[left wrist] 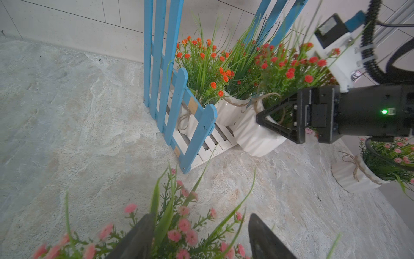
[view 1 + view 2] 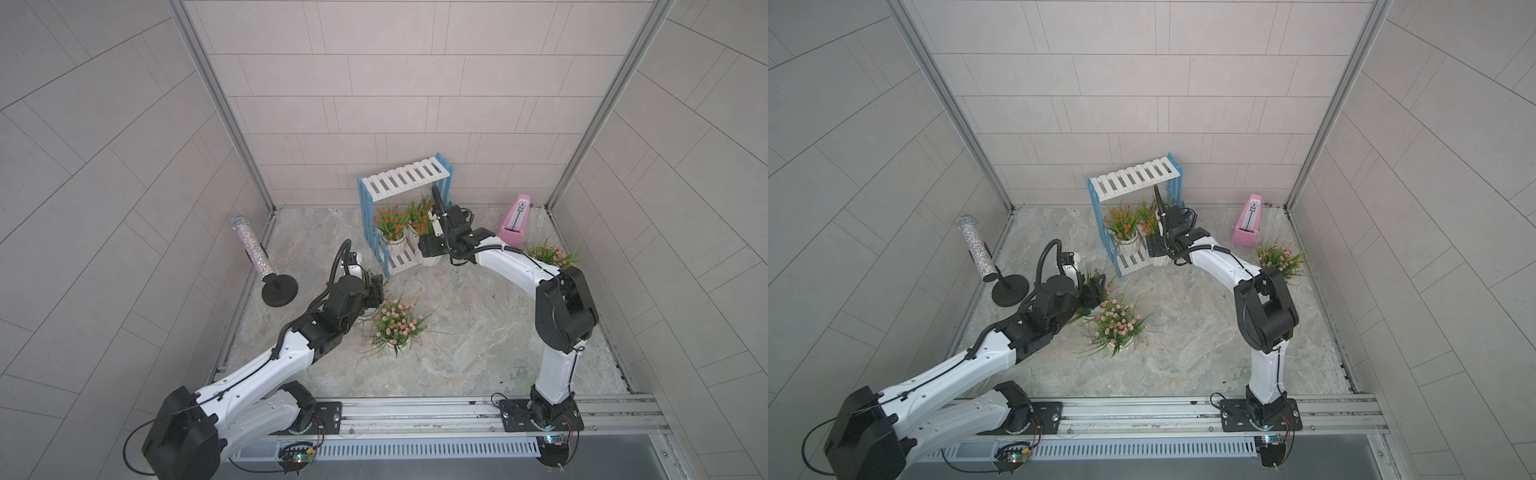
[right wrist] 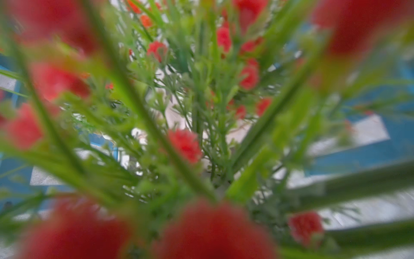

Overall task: Place the baby's breath potted plants on the rack by color
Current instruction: Pick up the baby's breath potted plant from the center of the board, then place the baby's breath potted plant on the rack.

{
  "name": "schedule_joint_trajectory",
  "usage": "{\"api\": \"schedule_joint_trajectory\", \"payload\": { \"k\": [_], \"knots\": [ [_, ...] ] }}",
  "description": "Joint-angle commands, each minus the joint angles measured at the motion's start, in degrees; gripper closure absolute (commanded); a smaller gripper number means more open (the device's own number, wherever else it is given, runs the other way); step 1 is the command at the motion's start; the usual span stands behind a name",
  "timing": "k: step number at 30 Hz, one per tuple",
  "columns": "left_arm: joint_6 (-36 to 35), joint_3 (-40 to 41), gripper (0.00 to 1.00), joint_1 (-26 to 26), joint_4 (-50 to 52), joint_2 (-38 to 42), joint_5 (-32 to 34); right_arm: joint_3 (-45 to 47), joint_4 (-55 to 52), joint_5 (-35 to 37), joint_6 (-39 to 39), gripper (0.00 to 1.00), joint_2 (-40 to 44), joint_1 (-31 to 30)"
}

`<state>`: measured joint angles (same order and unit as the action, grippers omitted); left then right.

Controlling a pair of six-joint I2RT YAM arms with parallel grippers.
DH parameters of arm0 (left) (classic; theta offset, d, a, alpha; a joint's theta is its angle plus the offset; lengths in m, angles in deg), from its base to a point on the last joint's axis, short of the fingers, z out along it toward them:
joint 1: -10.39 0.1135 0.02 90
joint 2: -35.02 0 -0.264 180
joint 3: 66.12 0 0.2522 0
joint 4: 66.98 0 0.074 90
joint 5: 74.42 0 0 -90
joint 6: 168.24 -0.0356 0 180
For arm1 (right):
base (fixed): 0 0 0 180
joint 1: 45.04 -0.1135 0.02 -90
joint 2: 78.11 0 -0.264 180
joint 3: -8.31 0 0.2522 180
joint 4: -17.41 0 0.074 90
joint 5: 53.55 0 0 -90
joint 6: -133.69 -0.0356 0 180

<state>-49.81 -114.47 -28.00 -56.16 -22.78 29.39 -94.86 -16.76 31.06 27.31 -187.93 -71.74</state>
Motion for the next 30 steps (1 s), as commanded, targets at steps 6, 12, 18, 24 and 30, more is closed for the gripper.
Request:
{"api": "schedule_joint_trajectory", "payload": {
  "k": [6, 12, 18, 24, 30],
  "knots": [
    [-0.64, -0.54, 0.3, -0.2, -0.56, -0.34, 0.76, -12.41, -2.54, 0.29, 3.65, 0.22, -7.94, -1.14],
    [-0.65, -0.48, 0.3, -0.19, -0.59, -0.71, 0.58, -15.59, -1.45, 3.31, 5.95, 0.23, -11.85, -1.29],
    [-0.73, -0.61, 0.3, -0.19, -0.8, -1.1, 0.55, -14.26, 4.02, 6.87, 8.88, 0.22, -13.57, -2.11],
    [-0.87, -0.69, 0.3, -0.2, -0.5, -1.09, 0.74, -11.36, 10.93, 10.09, 10.3, 0.22, -14.1, -2.21],
    [-0.92, -0.72, 0.3, -0.19, -0.76, -1.7, 0.57, -10.91, 13.79, 11.49, 11.93, 0.22, -15.65, -2.13]
  ]
}}
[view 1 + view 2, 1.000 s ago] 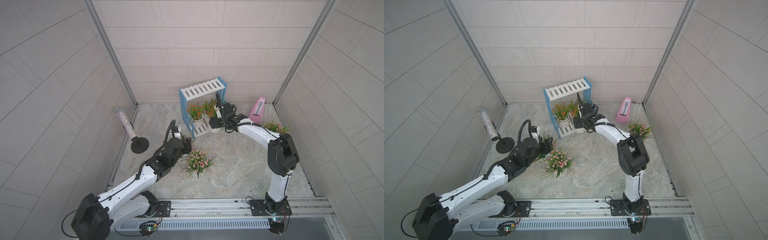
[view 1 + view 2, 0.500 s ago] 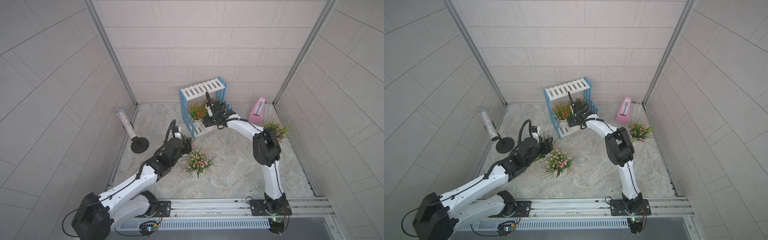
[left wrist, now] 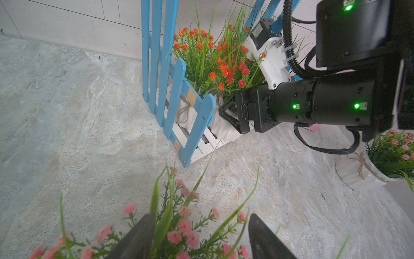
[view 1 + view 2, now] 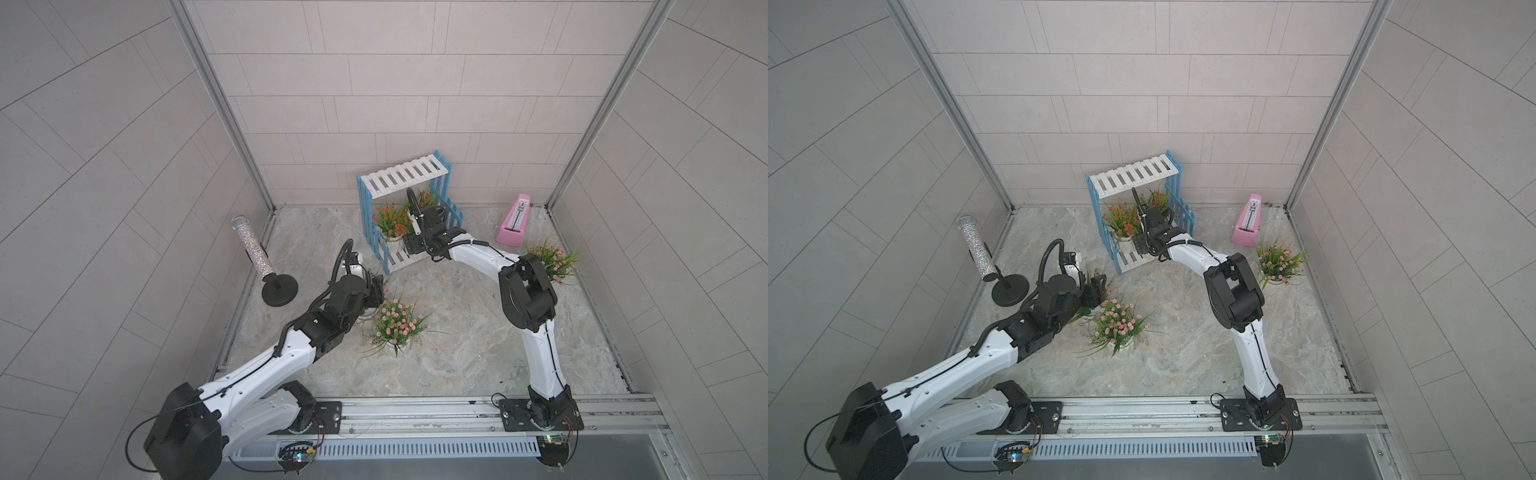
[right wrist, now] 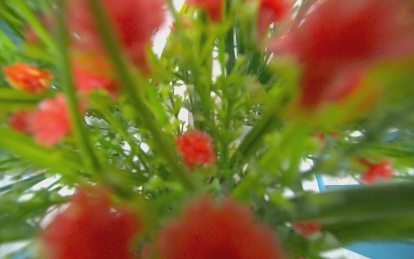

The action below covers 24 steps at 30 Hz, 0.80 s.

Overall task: Place the baby's breath potted plants on the rack by color
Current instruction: Place the baby's breath potted plant on the rack.

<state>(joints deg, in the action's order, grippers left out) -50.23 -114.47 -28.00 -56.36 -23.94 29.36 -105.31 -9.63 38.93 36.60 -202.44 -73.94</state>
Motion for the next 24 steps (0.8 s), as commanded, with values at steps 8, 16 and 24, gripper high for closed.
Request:
{"api": "schedule_joint_trajectory", "payload": {
  "k": [8, 16, 24],
  "knots": [
    [-0.54, -0.57, 0.3, -0.2, -0.8, -0.93, 0.39, -0.15, 8.22, 2.55, 2.17, 0.13, -2.4, 0.35],
    [-0.5, -0.44, 0.3, -0.24, -0.8, -0.89, 0.26, 5.25, 8.68, 1.11, 1.52, 0.01, 3.46, 0.58],
    [-0.13, -0.57, 0.3, -0.24, 0.0, 0.04, 0.05, 15.92, 9.04, -4.1, -1.22, 0.01, 14.64, 2.0]
  ]
}}
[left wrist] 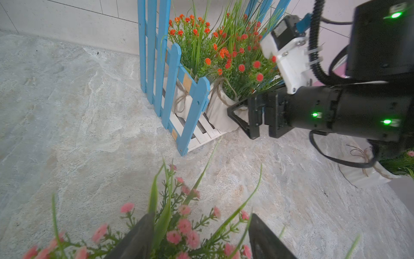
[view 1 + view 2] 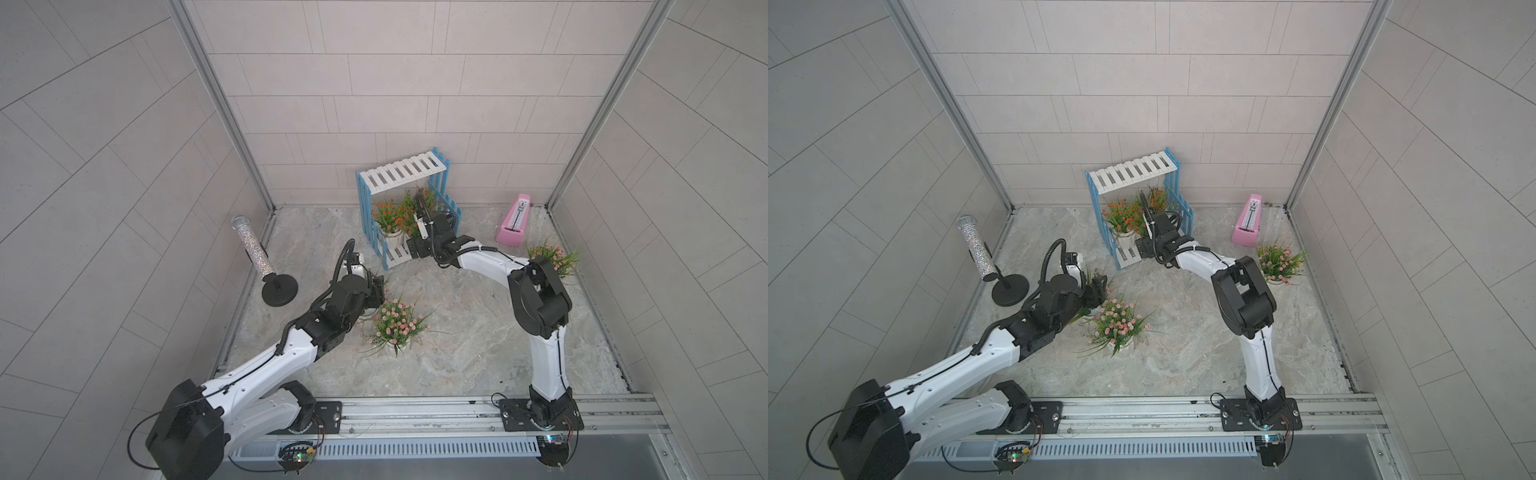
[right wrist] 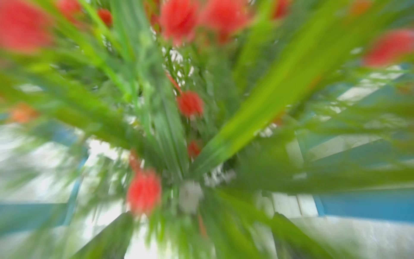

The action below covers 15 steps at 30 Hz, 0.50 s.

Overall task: Place the baby's breath potted plants on the rack by color
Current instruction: Place the baby's breath potted plant on the rack.

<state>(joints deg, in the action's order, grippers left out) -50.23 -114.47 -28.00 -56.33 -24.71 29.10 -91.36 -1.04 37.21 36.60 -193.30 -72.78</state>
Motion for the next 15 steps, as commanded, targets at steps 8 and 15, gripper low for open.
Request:
{"api": "schedule_joint_trajectory", "payload": {
  "k": [8, 15],
  "knots": [
    [0.12, -0.14, 0.3, -0.35, 0.48, 1.26, 0.3, 11.58, -1.33, -9.9, -5.19, 0.01, 16.44, 5.33],
    [0.38, -0.29, 0.3, -0.43, 0.15, 0.84, 0.18, 11.07, -1.46, -10.86, -6.04, 0.05, 16.36, 12.13]
  ]
}}
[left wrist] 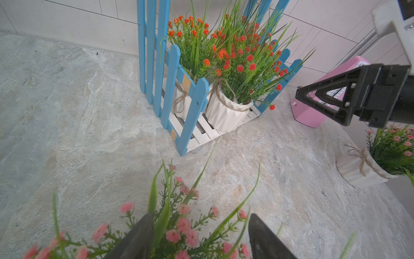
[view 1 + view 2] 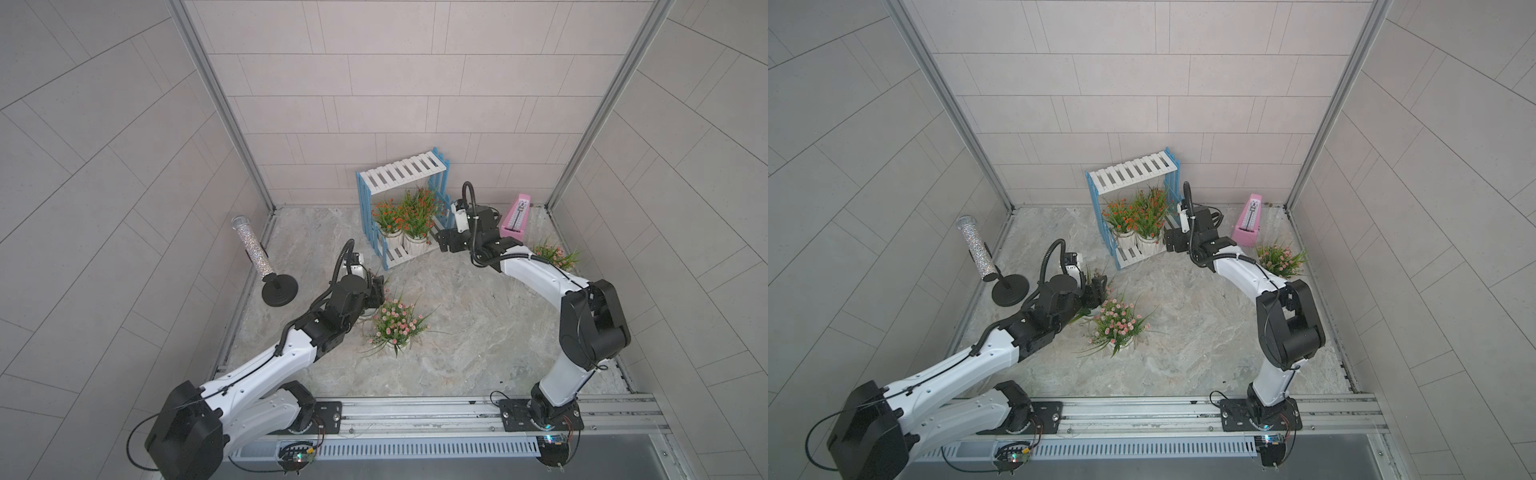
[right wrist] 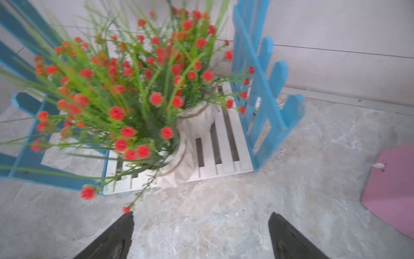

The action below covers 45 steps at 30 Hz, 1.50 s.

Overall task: Place the baby's breath potted plants on the rack by color
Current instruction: Place the baby's breath potted plant on the rack, then move the rack to the center of the board.

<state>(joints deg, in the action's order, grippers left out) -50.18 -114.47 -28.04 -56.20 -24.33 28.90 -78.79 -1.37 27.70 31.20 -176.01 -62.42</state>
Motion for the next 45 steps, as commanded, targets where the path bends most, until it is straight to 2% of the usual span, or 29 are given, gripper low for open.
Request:
{"api": "schedule_joint_trajectory", "payload": {
  "k": [1, 11, 15, 19, 30, 35, 45],
  "knots": [
    [0.38, -0.35, 0.3, -0.4, -0.07, 0.27, 0.36, -2.72, -1.77, -1.43, -0.3, 0.05, -2.05, 2.43],
    [0.07, 0.18, 0.3, -0.41, -0.96, 0.1, 0.23, -17.09, -3.42, -7.59, 2.72, 0.15, -15.49, 7.49],
    [-0.02, 0.4, 0.3, -0.41, -2.08, -0.11, -0.33, -20.51, -2.24, -8.36, 3.52, 0.3, -18.58, 7.76],
    [-0.24, 0.44, 0.3, -0.4, -2.22, -0.36, -0.36, -20.0, 1.97, -7.69, 3.64, 0.45, -19.2, 7.76],
    [-0.45, 0.48, 0.3, -0.41, -2.38, -0.72, -0.41, -22.18, 3.45, -7.23, 4.68, 0.63, -21.84, 7.94],
    [-0.46, 0.57, 0.3, -0.41, -2.44, -0.66, -0.38, -22.37, 3.35, -6.97, 5.25, 0.87, -22.33, 7.98],
    [-0.37, 0.51, 0.3, -0.39, -2.31, -0.43, -0.27, -14.3, 6.25, -7.09, 4.24, 0.94, -17.42, 7.98]
  ]
}}
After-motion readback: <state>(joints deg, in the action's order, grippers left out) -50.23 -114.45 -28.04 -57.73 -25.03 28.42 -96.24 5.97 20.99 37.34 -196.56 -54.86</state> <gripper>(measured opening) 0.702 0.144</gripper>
